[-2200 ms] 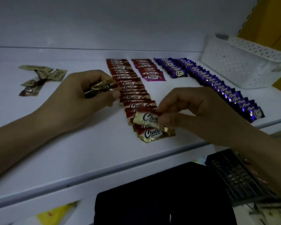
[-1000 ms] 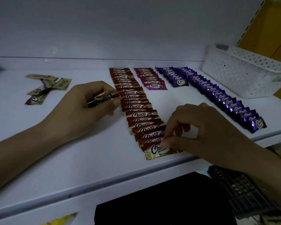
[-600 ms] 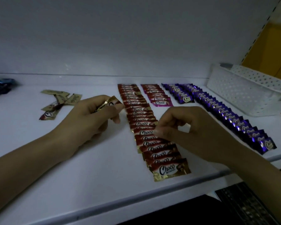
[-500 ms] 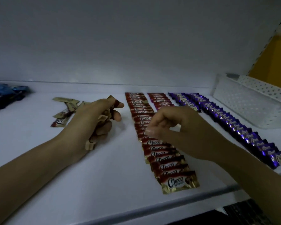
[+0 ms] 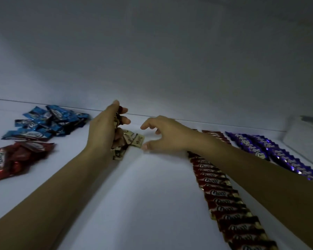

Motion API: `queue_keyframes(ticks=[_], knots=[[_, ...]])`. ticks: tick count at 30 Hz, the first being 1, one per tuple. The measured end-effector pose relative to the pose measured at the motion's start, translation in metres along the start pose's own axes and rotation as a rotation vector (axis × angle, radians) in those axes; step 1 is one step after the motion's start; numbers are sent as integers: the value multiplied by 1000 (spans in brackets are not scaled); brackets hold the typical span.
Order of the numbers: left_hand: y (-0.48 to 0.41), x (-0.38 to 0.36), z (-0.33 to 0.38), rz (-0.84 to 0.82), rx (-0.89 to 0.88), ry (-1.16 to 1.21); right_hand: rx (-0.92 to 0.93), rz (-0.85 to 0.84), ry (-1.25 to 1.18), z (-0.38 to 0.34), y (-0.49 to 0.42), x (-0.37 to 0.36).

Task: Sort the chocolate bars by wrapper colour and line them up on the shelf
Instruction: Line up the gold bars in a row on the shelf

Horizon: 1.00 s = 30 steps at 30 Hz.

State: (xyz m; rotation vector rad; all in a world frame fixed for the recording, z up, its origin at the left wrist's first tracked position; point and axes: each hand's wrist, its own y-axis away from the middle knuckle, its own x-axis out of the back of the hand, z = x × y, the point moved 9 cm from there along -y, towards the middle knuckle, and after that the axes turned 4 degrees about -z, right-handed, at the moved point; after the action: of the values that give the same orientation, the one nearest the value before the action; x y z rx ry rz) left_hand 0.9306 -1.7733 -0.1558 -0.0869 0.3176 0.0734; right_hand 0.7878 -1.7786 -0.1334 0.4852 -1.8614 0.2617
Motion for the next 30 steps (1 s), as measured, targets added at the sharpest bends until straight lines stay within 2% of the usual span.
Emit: queue_keyframes(ticks=[2, 4, 6, 9, 13, 16, 21, 26, 30], knots=[[-4, 10, 4, 52, -23, -4, 12, -119, -1, -4, -9, -15], [-4, 12, 2, 57, -1, 34, 47, -128, 10, -10, -15, -19], [-1, 3, -10, 2, 82, 186, 68, -23, -34, -13, -16, -13], [-2, -12, -20, -30, 169, 371, 126, 125, -227, -16, -12, 1], [-17, -20, -21, 13, 194, 302, 46, 115, -605, -9, -11, -1], [-19, -32, -30, -47, 173, 238, 11, 114, -672, -6, -11, -7], [-29, -38, -21, -102, 34, 133, -25, 262, -937, 16, -10, 1], [-24, -46, -21, -241, -87, -72, -110, 288, -943, 30, -8, 1], [-23, -43, -16, -241, -230, -313, -145, 281, -809, 39, -8, 10]])
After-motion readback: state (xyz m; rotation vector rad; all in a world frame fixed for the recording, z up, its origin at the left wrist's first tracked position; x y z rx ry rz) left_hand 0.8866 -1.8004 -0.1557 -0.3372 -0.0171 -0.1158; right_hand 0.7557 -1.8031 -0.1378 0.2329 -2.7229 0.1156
